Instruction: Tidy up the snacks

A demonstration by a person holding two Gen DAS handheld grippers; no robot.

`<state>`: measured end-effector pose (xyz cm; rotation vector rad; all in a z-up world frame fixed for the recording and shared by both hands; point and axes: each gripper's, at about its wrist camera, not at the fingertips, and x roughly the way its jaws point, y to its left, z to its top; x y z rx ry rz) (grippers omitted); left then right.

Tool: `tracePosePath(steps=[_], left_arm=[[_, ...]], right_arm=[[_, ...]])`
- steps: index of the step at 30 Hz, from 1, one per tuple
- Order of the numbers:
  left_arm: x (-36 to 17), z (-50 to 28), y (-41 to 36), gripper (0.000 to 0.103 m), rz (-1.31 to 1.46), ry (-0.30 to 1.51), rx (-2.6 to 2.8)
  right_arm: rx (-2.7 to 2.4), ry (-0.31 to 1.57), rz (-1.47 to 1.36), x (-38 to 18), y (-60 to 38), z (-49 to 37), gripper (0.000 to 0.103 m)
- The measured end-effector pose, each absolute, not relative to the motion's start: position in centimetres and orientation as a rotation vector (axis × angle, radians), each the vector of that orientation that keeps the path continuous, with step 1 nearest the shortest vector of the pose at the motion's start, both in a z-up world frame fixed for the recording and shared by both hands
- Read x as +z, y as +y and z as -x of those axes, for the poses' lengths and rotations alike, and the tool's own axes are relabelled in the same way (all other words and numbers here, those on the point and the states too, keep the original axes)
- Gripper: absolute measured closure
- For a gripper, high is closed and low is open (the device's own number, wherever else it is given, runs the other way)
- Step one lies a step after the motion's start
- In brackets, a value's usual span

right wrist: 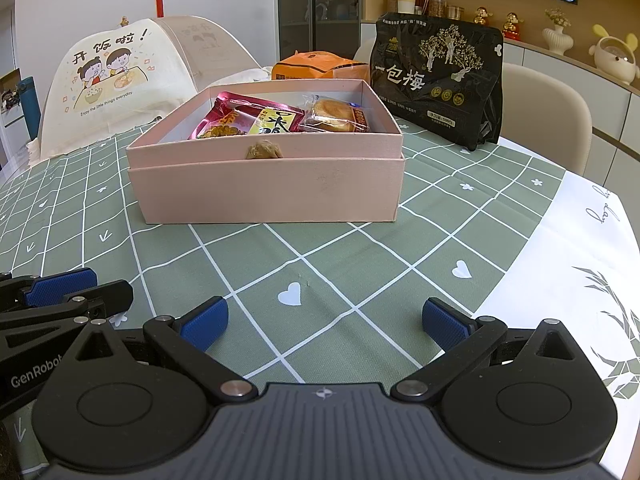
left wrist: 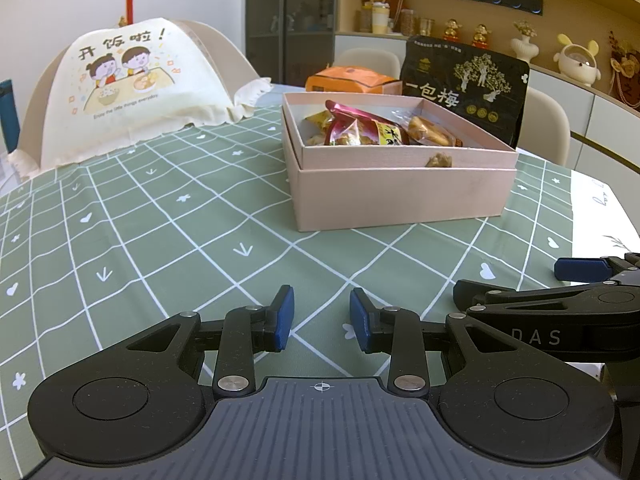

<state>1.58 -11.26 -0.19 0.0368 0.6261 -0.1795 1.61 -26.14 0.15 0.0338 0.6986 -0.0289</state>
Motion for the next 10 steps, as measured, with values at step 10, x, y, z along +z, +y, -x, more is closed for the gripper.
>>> tracePosePath(steps=[10], left_arm=[[-0.19,-1.6,-11.21,0.068,-0.031,0.626,-0.182]], right_arm=[[-0.029,0.698,-0.034,0.15,-26.11,-1.6,0.0]])
